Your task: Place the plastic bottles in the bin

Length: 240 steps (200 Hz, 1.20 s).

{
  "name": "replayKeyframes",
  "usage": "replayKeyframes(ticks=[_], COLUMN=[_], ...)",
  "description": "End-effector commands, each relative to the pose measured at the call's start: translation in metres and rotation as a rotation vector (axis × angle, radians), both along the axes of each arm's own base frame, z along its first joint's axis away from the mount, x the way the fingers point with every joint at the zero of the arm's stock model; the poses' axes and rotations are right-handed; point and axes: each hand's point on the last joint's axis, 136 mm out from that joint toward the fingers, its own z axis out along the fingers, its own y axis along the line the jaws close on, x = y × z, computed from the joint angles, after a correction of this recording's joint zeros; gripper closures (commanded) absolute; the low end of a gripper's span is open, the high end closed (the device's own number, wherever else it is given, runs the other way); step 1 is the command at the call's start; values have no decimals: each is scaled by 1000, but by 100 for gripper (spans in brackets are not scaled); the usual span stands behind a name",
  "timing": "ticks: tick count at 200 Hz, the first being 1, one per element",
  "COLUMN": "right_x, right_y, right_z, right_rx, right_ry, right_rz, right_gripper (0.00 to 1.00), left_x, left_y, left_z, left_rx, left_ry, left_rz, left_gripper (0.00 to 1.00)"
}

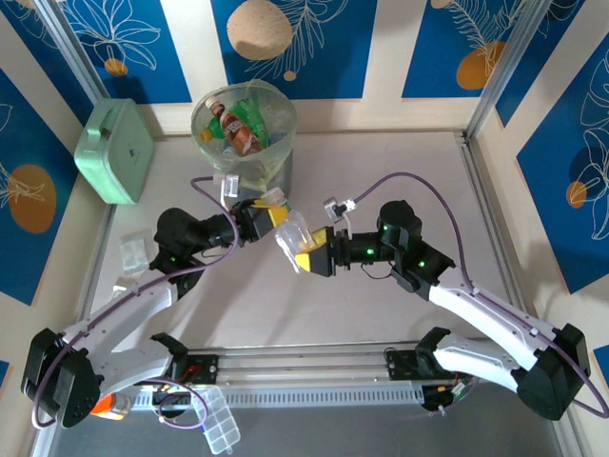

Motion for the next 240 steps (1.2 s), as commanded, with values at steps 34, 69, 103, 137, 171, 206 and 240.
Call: replayKeyframes(ticks=[34, 69, 103, 137, 171, 206, 240], right_x=[11, 19, 20, 21, 22, 23, 27], right_y=[-31, -46, -51, -54, -59, -60, -59], right_z=[11, 9, 7, 5, 2, 2, -4], right_rx=[-23, -74, -88, -109, -132, -132, -149], right_ry=[-64, -90, -90, -92, -95, -91, -79], right_rz=[-182, -269, -287, -303, -324, -325, -327], right_gripper=[4, 4, 4, 4, 4, 4, 4], left_x=[50, 114, 187, 258, 306, 334, 342], left_y=[38, 70, 96, 114, 108, 106, 107], left_z=[77, 111, 121, 113, 78, 30, -5], left_rx=[71, 156, 239, 277, 370, 451, 541], left_ry=[-95, -55, 77, 156, 252, 303, 338], left_rz=[255, 475, 624, 718, 693, 699, 690], left_gripper=[88, 86, 89, 95, 94, 94, 93])
